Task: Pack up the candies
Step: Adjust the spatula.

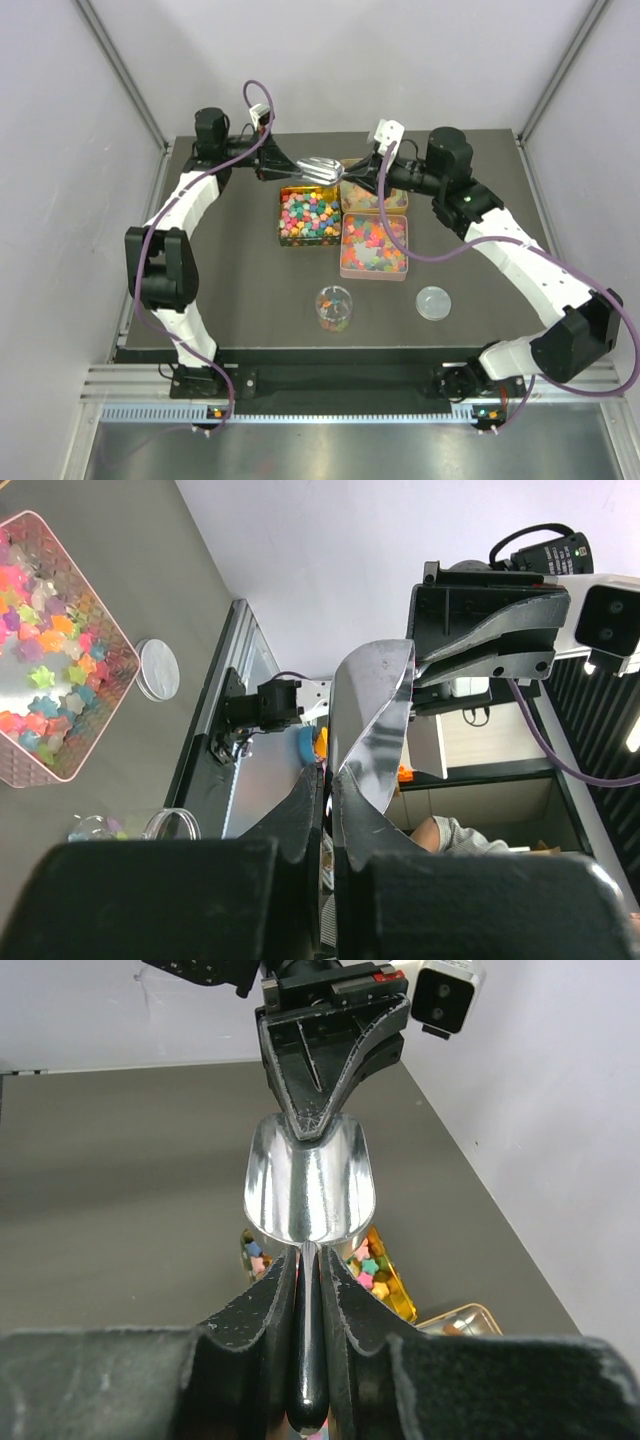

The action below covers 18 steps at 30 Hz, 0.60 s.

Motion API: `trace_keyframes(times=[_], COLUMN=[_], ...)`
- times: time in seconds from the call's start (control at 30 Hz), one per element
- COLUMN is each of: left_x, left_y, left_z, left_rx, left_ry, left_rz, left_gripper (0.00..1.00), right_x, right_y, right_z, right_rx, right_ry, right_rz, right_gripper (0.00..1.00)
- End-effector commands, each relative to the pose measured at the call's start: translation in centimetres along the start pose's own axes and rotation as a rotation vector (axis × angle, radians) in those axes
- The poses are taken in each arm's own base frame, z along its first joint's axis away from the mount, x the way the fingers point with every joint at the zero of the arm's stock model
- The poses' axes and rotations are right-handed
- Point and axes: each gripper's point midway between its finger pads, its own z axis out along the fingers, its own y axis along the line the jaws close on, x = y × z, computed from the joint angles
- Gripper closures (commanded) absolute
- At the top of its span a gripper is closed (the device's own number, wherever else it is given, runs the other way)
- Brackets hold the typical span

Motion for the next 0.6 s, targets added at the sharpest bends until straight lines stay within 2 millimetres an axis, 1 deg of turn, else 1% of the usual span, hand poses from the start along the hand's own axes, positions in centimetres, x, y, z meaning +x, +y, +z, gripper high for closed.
trace_keyframes(times=[0.0, 0.03, 0.07, 0.1, 0.13, 0.17, 0.2, 0.23, 0.27, 0.33, 0.37, 0.4, 0.43, 0.47, 0.5, 0.53, 0.57], left_x=[2.2, 2.2, 2.0, 1.9, 1.7, 1.3, 1.1, 0.7, 0.3, -0.4, -0.7, -1.2, -1.4, -1.8, -2.3, -2.9, -3.3], left_y=[-1.3, -1.2, -1.3, -1.3, -1.5, -2.2, -2.4, -2.7, -3.2, -3.2, -3.2, -2.6, -2.2, -1.9, -0.8, -0.4, -0.2], left_z=[-1.2, -1.2, -1.2, -1.1, -1.2, -1.2, -1.2, -1.3, -1.4, -1.8, -1.9, -2.0, -2.0, -1.9, -1.8, -1.6, -1.5], left_rx=[0.076, 0.071, 0.067, 0.066, 0.063, 0.060, 0.060, 0.056, 0.053, 0.045, 0.042, 0.039, 0.038, 0.036, 0.036, 0.036, 0.036], left_ry=[0.161, 0.161, 0.162, 0.162, 0.158, 0.155, 0.156, 0.146, 0.138, 0.117, 0.106, 0.093, 0.089, 0.080, 0.069, 0.047, 0.036], left_rz=[0.058, 0.060, 0.085, 0.105, 0.123, 0.166, 0.188, 0.215, 0.237, 0.284, 0.288, 0.298, 0.304, 0.301, 0.279, 0.301, 0.301], left_gripper=[0.96, 0.85, 0.58, 0.51, 0.45, 0.36, 0.27, 0.19, 0.18, 0.17, 0.01, 0.01, 0.01, 0.01, 0.01, 0.01, 0.01], right_x=[-5.7, -5.2, -5.6, -5.6, -4.6, -4.9, -4.8, -4.1, -3.9, -2.7, -2.0, -1.0, 0.5, 1.0, 3.2, 5.3, 5.9], right_y=[-0.1, 0.3, 0.1, 0.0, -0.1, -0.7, -0.9, -1.8, -2.1, -3.4, -3.7, -4.6, -5.1, -5.9, -6.7, -7.5, -9.0], right_z=[-0.3, -0.5, -0.7, -0.8, -0.9, -1.0, -1.2, -1.3, -1.6, -2.0, -2.4, -2.8, -2.7, -3.0, -4.0, -3.9, -4.8], right_rx=[-0.018, -0.031, -0.028, -0.024, -0.016, -0.002, 0.006, 0.041, 0.051, 0.092, 0.095, 0.125, 0.129, 0.141, 0.161, 0.155, 0.181], right_ry=[-0.132, -0.100, -0.098, -0.084, -0.033, -0.021, -0.001, 0.031, 0.055, 0.112, 0.157, 0.201, 0.254, 0.290, 0.378, 0.440, 0.474], right_rz=[-0.093, -0.079, -0.113, -0.127, -0.108, -0.143, -0.145, -0.139, -0.135, -0.129, -0.147, -0.156, -0.155, -0.194, -0.175, -0.165, -0.176], right_gripper=[1.00, 1.00, 1.00, 1.00, 1.00, 1.00, 1.00, 1.00, 1.00, 1.00, 1.00, 1.00, 1.00, 1.00, 1.00, 1.00, 1.00])
